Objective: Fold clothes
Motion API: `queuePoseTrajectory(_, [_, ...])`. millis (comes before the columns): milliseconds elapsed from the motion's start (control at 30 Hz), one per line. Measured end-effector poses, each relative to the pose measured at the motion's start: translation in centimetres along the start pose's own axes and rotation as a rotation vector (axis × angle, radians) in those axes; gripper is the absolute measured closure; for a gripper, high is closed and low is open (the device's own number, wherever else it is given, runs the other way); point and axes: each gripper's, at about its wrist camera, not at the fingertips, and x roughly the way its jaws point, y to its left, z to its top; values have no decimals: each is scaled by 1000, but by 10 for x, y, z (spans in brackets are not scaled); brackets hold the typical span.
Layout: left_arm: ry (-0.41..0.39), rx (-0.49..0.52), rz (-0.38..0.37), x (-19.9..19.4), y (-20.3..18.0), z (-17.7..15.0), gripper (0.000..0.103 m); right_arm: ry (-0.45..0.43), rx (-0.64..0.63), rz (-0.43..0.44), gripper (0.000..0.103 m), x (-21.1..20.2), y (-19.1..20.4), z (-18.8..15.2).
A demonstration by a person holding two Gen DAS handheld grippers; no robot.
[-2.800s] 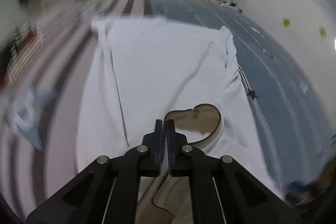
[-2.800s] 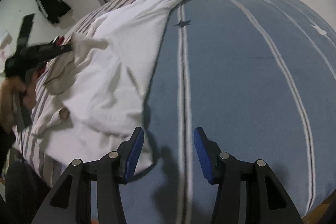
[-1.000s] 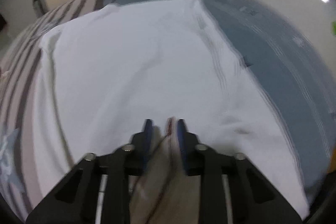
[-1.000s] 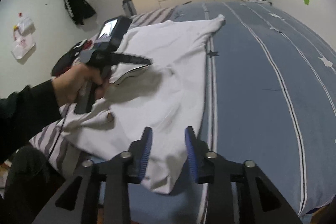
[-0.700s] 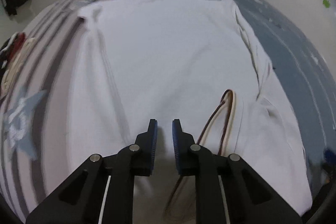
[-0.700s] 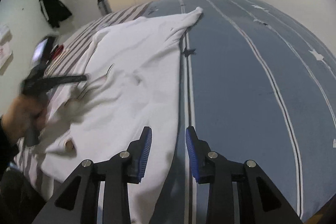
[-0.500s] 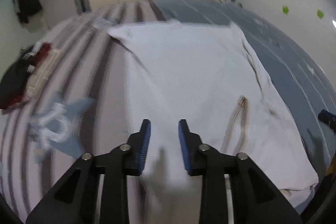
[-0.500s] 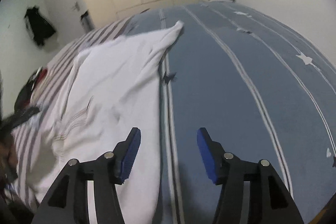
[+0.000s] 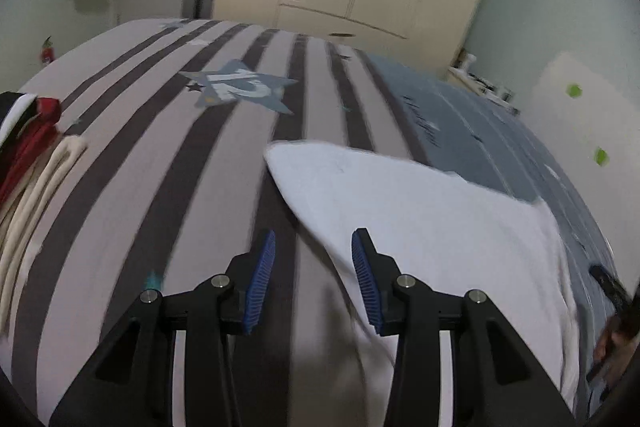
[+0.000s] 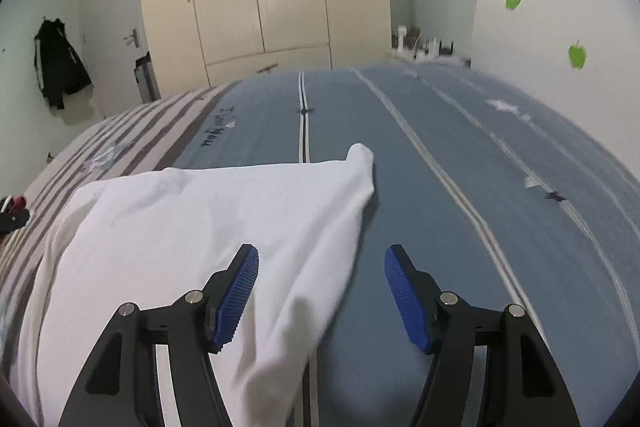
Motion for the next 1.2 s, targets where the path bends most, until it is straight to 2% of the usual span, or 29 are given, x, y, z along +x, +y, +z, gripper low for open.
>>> queuePoseTrajectory(100, [91, -30, 38, 33, 10, 19, 63, 88, 14, -19, 41, 33, -3, 15])
queuePoseTrajectory(267, [145, -68, 27, 54, 19, 41, 63, 170, 48, -69, 41, 64, -16, 37])
queuePoseTrajectory(433, [165, -173, 6, 81, 48, 66, 63, 218, 83, -97, 41, 91, -37, 63])
queuePoseTrajectory(567, [210, -83, -10, 104, 31, 77, 62, 245, 115, -110, 41, 106, -47, 77])
queuePoseTrajectory(733, [290, 49, 35, 136, 1, 81, 63, 263, 99, -105, 41, 120, -41, 88])
queuePoseTrajectory(767, [307, 73, 54, 140, -2, 80, 81, 268, 99, -100, 41, 122, -39, 90])
queuePoseTrajectory(800, [323, 98, 74, 143, -6, 79, 92, 270, 98, -97, 41, 123, -38, 91])
queuePoseTrajectory(900, [264, 154, 96, 124, -21, 84, 95, 265, 83, -90, 41, 121, -33, 96])
queuePoseTrajectory(1200, [217, 185, -1, 83, -105, 120, 96, 270, 95, -75, 41, 100, -41, 105])
